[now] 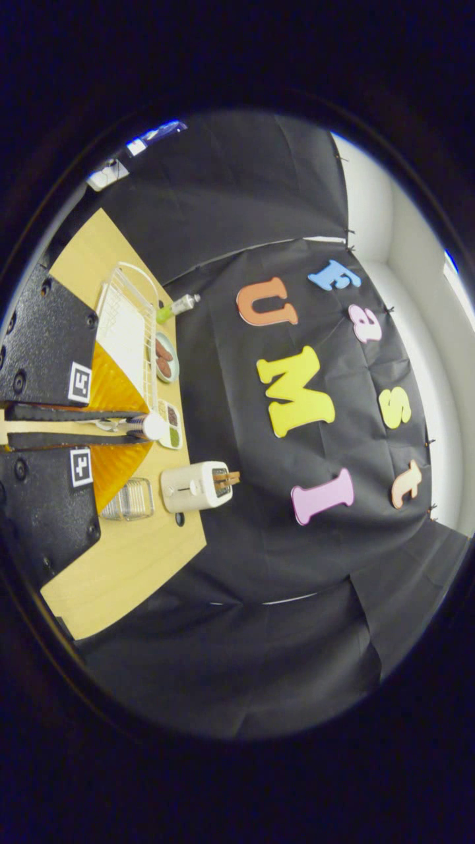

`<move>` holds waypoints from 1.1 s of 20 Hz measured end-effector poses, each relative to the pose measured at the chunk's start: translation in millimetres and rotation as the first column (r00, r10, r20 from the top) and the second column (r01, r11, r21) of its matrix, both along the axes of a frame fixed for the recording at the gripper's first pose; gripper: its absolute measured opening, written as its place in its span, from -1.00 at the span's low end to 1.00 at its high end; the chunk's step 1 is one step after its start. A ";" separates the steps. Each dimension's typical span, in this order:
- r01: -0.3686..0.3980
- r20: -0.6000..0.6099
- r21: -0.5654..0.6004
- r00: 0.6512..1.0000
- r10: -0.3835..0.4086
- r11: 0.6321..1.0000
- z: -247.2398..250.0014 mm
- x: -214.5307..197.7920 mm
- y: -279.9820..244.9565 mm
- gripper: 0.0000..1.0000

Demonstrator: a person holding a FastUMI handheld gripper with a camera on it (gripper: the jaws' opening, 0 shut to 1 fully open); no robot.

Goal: Take the plate from the dish rack, then take the spoon from the basket and place it into the plate.

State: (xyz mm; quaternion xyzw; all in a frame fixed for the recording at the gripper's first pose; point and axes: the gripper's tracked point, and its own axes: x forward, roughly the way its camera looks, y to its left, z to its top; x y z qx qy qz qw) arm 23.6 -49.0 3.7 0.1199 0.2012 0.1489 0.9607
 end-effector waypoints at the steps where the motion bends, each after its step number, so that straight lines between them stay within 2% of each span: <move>1: -0.022 -0.014 -0.005 1.000 0.022 1.000 -4.8 -8.2 11.9 -0.77; 5: -0.104 -0.084 -0.021 0.991 0.102 0.994 -29.3 -35.0 62.5 -0.77; 10: -0.192 -0.198 -0.021 0.963 0.184 0.981 -76.5 -56.4 118.9 -0.77; 15: -0.218 -0.283 -0.040 0.938 0.199 0.975 -114.9 -59.9 148.3 -0.77; 22: -0.205 -0.331 0.006 0.923 0.195 0.979 -130.1 -55.1 164.2 -0.75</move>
